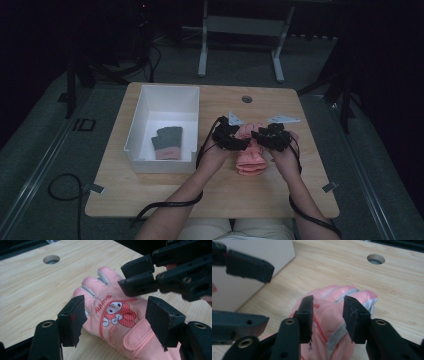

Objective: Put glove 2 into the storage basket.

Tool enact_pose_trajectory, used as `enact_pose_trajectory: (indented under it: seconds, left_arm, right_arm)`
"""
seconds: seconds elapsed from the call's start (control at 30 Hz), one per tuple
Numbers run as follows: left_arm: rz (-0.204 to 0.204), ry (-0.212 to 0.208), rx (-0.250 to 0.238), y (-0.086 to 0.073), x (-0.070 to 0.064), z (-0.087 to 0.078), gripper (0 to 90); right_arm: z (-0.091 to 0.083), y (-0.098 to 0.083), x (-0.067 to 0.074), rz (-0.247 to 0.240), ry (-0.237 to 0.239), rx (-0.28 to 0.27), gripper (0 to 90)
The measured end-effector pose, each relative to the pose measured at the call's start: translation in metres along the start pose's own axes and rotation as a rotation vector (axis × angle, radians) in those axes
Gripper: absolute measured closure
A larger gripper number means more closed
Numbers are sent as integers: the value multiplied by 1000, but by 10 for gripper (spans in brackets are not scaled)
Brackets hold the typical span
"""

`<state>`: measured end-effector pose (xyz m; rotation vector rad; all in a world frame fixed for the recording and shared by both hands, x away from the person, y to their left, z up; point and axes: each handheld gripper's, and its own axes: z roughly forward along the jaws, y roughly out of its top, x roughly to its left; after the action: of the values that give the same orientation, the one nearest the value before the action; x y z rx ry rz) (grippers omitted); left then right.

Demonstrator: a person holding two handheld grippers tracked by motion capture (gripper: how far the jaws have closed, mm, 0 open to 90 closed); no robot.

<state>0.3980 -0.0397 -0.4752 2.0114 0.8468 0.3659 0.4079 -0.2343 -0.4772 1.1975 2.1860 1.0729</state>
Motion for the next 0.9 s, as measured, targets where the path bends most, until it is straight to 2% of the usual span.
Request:
enact_pose_trajectory:
  seconds: [0.03,0.13,0.2,0.3,0.4,0.57,0.6,0.67,0.73,0.8,0.83,0.9]
  left_arm:
    - [2,3,3,-1,0,0,312]
    - [-25,-2,12,-3,4,1,298]
    - [-33,-8,14,-3,5,1,297]
    - [-36,-20,68,-7,6,8,264]
    - [-70,-38,80,-10,9,13,251]
    - [-158,-90,125,-15,18,31,251]
    - [-167,-89,146,-17,19,36,251]
    - [-147,-45,166,-22,20,44,277]
    - [-180,-59,181,-27,24,53,298]
    - [-186,-65,190,-30,26,56,303]
    - [-196,-88,198,-34,30,63,303]
    - [-204,-106,209,-36,35,69,300]
  right_arm:
    - [1,-1,0,-1,0,7,560]
    - [7,-9,-6,-5,-31,56,498]
    - [10,-12,-10,8,-30,69,487]
    - [11,-26,-25,42,-18,102,462]
    - [7,-31,-34,41,-11,113,462]
    - [11,-37,-38,43,28,149,455]
    - [12,-37,-38,46,31,151,455]
    - [15,-38,-40,55,46,166,455]
    - [18,-39,-42,68,64,181,439]
    - [19,-40,-43,81,73,189,438]
    - [21,-40,-44,86,83,195,438]
    - [25,-42,-45,105,105,203,441]
